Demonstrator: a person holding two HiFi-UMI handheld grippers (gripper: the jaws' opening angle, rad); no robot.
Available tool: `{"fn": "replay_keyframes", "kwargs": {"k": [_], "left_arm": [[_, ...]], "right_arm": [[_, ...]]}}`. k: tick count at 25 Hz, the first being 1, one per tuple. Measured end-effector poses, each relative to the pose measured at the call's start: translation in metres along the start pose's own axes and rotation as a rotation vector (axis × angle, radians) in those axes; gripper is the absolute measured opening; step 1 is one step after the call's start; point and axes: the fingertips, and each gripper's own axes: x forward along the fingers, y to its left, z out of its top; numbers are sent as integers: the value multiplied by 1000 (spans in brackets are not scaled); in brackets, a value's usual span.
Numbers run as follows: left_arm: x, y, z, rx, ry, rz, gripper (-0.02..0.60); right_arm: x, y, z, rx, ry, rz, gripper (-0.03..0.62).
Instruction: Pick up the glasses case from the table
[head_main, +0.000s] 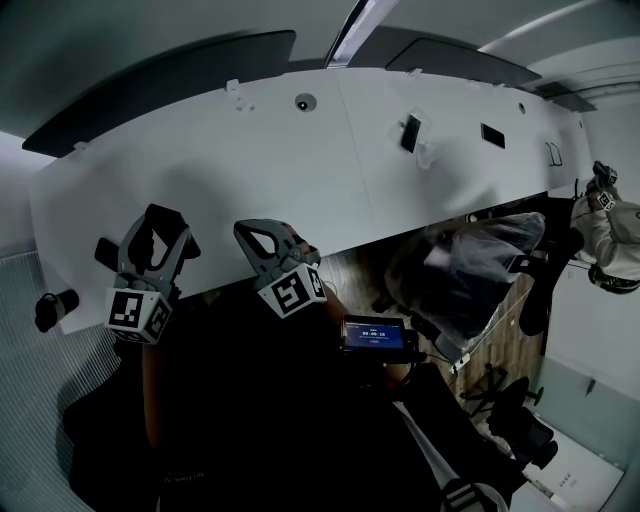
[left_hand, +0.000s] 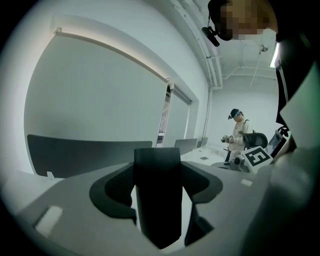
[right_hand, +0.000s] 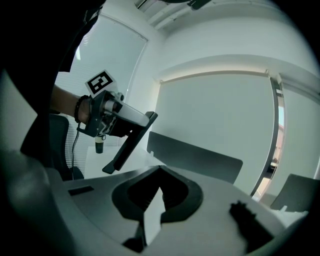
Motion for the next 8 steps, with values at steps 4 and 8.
{"fn": "replay_keyframes", "kwargs": {"k": [4,8], "left_arm": [[5,1,-11,22,37,3,291],[13,4,-37,106,124,26,291]], "right_arm": [[1,2,0,-2,1,5,8],[1,2,1,-8,4,9,8]]}}
